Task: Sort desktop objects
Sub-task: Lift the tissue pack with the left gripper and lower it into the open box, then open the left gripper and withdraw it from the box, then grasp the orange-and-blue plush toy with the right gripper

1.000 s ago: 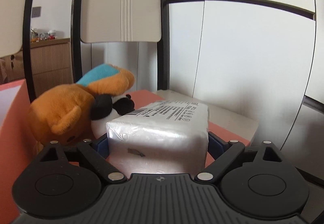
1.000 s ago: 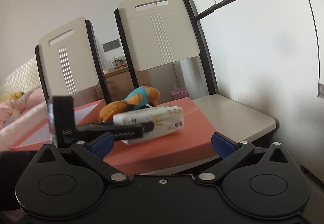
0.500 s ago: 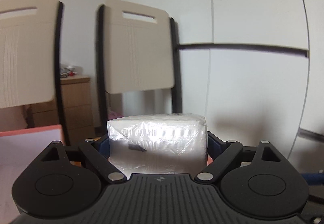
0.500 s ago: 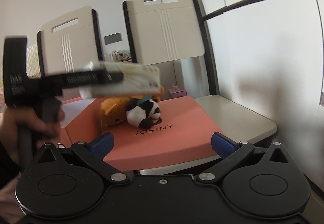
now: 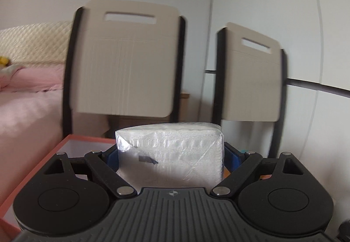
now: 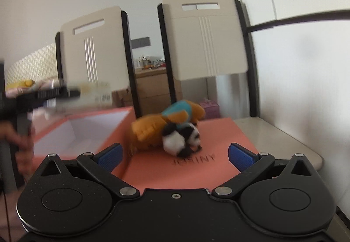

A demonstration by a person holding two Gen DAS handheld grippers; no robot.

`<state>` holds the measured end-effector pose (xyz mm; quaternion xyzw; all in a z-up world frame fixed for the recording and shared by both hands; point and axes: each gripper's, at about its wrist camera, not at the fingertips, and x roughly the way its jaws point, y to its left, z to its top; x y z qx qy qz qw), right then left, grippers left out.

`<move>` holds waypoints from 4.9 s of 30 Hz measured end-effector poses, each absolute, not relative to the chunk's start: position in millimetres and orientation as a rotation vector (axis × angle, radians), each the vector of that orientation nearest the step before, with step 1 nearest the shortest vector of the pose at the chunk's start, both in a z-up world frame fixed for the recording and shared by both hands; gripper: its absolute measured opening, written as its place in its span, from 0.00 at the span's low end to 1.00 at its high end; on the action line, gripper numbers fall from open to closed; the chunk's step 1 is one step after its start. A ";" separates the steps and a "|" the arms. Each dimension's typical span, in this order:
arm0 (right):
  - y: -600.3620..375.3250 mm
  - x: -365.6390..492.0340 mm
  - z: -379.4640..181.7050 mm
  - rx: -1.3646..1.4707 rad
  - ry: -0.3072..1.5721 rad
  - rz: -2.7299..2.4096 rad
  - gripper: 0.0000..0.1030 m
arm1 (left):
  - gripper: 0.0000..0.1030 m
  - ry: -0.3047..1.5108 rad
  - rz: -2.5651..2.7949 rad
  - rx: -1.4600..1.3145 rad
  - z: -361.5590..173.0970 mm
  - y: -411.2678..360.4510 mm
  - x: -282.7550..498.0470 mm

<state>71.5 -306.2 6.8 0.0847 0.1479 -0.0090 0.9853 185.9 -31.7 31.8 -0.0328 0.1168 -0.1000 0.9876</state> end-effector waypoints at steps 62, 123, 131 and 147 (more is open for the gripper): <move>-288.5 125.2 -32.0 0.166 0.396 0.183 0.99 | 1.00 0.221 -0.044 -0.066 2.0 18.2 65.7; -358.2 390.3 -61.2 0.543 0.543 -0.103 0.99 | 1.00 0.236 -0.100 -0.102 3.2 31.5 46.4; -360.6 382.5 -58.5 0.551 0.487 -0.116 0.80 | 1.00 0.239 -0.098 -0.099 2.7 30.5 46.4; -345.6 336.6 -0.7 0.475 0.244 -0.060 0.57 | 1.00 0.239 -0.102 -0.082 1.3 26.4 47.5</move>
